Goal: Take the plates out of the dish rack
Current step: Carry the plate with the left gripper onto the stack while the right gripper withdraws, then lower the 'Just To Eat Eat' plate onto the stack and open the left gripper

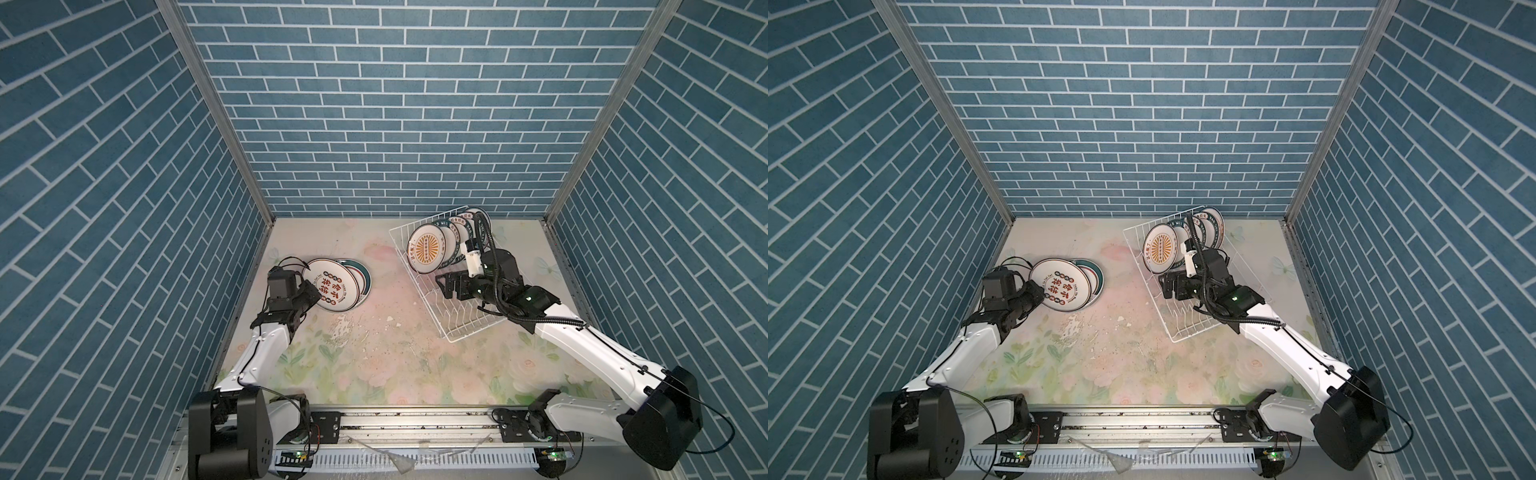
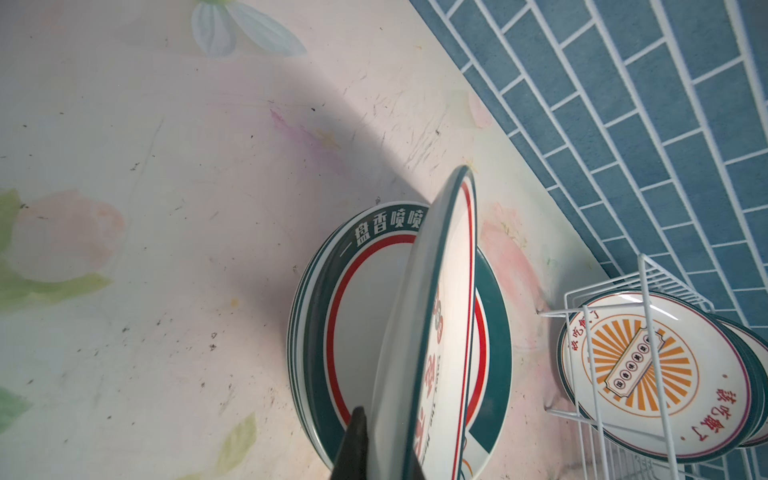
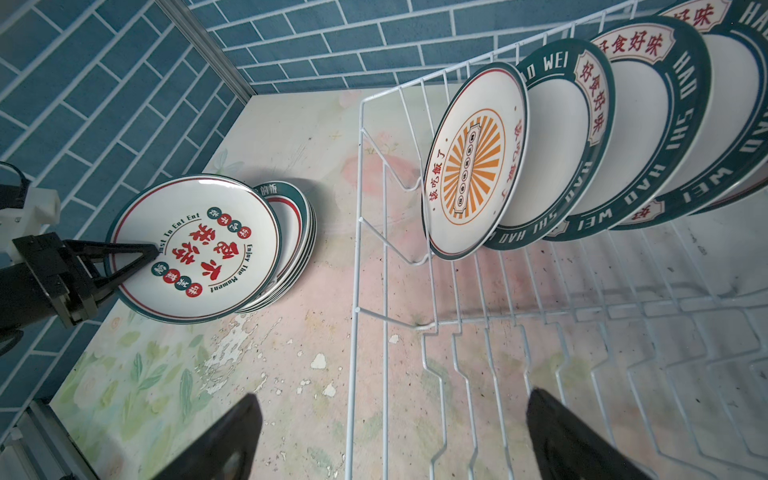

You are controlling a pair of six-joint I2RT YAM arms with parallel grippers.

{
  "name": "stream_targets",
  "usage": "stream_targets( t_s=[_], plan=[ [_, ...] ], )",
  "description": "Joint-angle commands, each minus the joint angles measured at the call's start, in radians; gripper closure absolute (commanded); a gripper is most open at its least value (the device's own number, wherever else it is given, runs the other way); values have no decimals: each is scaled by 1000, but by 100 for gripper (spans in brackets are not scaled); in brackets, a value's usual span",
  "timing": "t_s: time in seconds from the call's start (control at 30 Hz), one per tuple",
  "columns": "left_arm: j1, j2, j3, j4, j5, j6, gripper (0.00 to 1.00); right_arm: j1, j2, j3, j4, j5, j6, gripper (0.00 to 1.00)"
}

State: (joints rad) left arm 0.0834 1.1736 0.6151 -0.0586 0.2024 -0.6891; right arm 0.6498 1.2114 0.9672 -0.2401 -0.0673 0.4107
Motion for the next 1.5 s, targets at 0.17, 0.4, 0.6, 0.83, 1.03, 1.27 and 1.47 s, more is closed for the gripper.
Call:
stream_targets(
  t_s=[0.17,0.4,0.6,0.83,1.03,1.27,1.47],
  plan=[
    [15,26,37,25,29,-11,97,0,-13,-31,10,-72,-42,1],
    [18,41,44,5,17,-13,86,0,-12,-35,10,-79,-48,1],
    [19,50,44,1,10,-10,83,0,-7,-37,12,-84,-52,1],
    [19,77,53,-1,9,-5,79,-2,-10,-47,15,-87,-53,1],
    [19,97,63,-7,14,-4,69,-1,-3,-51,22,-97,-53,1],
    [19,119,71,-11,24,-3,63,-1,0,-52,23,-96,-55,1],
    [19,159,78,-35,31,-4,59,-1,-4,-55,21,-97,-56,1]
  ],
)
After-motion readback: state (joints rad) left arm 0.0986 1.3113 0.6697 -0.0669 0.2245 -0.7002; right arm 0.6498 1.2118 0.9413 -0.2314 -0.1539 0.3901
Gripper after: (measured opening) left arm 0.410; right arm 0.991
